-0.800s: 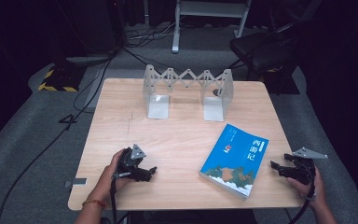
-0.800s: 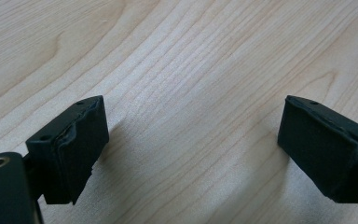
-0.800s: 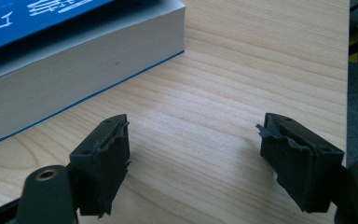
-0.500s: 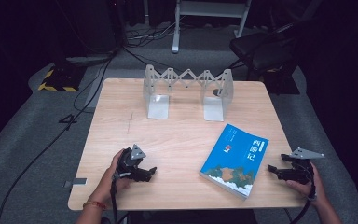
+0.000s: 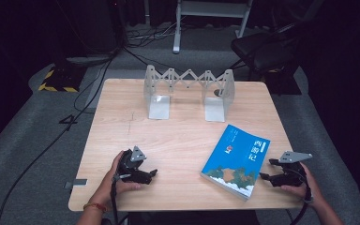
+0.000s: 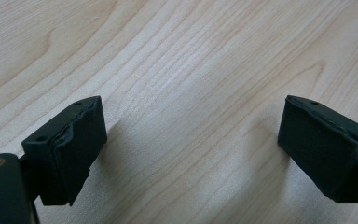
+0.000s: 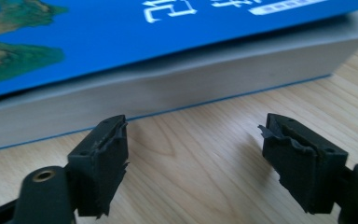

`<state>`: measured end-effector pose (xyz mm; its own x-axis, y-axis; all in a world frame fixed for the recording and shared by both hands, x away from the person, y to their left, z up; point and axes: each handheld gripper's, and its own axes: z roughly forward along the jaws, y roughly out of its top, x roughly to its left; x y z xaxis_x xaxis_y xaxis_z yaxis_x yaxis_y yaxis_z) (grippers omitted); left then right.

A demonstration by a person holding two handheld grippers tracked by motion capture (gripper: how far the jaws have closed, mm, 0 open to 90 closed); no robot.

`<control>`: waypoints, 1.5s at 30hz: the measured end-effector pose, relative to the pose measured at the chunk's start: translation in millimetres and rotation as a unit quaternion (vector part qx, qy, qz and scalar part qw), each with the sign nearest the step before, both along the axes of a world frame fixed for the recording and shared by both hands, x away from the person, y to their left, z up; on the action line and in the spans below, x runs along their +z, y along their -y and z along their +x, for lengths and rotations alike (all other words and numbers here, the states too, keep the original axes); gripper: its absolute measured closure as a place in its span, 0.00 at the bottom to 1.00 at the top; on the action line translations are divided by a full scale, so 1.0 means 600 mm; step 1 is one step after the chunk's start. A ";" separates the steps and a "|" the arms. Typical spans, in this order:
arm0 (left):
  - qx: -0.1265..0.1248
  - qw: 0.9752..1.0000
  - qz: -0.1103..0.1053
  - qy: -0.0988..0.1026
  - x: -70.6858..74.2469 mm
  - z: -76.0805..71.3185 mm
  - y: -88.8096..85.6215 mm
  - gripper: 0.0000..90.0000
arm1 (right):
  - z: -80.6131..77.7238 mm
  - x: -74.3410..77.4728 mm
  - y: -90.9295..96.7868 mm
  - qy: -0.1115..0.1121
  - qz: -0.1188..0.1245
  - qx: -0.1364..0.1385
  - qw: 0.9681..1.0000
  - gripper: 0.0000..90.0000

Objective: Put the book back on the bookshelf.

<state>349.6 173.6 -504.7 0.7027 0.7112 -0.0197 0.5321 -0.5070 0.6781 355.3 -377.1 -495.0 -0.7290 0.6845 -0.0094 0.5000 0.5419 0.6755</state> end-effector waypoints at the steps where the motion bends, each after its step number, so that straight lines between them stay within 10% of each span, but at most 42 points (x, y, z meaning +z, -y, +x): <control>1: -0.002 1.000 0.002 0.001 0.000 0.001 -0.001 0.09 | -0.001 0.000 -0.003 0.000 0.003 0.003 1.000 0.26; 35: -0.014 1.000 0.002 0.002 0.000 -0.003 0.017 0.10 | -0.002 0.055 -0.018 0.026 0.032 -0.001 0.999 0.28; 45: -0.065 0.998 0.010 -0.011 0.011 -0.011 0.073 0.19 | 0.002 0.074 -0.029 0.030 0.034 -0.002 0.999 0.29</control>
